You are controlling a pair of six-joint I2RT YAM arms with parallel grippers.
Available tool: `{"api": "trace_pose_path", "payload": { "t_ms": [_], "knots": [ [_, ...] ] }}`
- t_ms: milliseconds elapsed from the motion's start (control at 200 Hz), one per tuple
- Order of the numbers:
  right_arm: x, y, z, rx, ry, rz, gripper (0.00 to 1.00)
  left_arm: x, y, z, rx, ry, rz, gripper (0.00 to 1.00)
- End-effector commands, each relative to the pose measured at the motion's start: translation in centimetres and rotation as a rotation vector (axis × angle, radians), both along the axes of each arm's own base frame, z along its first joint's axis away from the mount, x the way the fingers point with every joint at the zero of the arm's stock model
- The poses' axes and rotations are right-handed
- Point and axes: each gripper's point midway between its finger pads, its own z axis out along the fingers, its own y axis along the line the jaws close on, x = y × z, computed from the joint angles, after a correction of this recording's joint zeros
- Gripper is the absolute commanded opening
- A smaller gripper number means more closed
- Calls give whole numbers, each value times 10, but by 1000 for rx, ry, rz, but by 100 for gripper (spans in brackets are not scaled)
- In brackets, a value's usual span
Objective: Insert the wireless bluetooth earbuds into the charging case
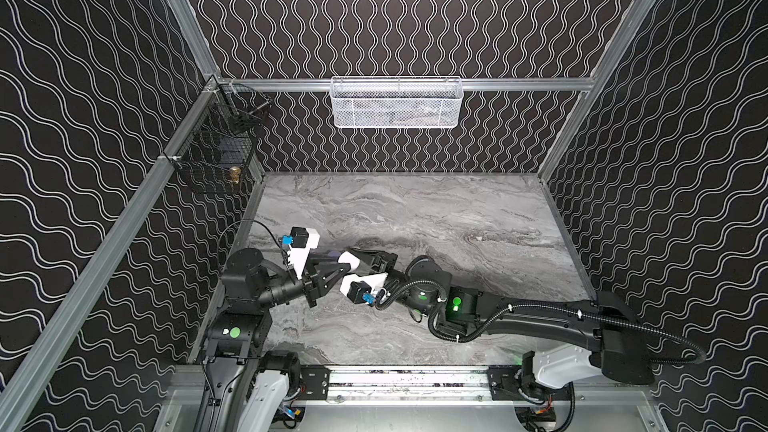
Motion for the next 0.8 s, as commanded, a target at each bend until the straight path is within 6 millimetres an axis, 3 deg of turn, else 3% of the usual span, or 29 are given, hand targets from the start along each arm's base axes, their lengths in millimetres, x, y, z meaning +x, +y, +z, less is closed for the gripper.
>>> {"api": "trace_pose_path", "payload": {
  "t_ms": [0, 50, 120, 150, 260, 330, 480, 566, 626, 691, 791],
  "knots": [
    [-13, 3, 29, 117, -6, 66, 23, -10, -4, 5, 0, -46, -57, 15],
    [-15, 1, 30, 122, -2, 74, 31, -11, -4, 5, 4, -56, -54, 13],
    [-15, -3, 38, 151, 3, 74, 56, -11, -2, 5, 17, -68, -38, 9],
    [-16, -5, 25, 129, 22, 74, 64, -10, -1, 4, 26, -72, -27, 8],
    [-23, -22, 26, 159, 97, 80, 78, -2, 3, 2, 56, -60, 15, 2],
    [-30, -40, 27, 194, 156, 99, 83, 14, 8, 9, 59, -33, 77, 0],
    [-47, -91, 42, 341, 267, 140, 84, 40, 7, 66, -59, -111, 109, 0],
    [-48, -116, 47, 412, 318, 134, 80, 57, 6, 84, -126, -157, 118, 0],
    [-40, -129, 47, 440, 362, 81, 74, 65, -4, 86, -147, -178, 72, 0],
    [-27, -142, 46, 468, 397, 11, 67, 76, -19, 73, -119, -154, 72, 0],
    [-8, -164, 40, 518, 449, -65, 62, 68, -61, 53, -63, -184, 8, 0]
  ]
}}
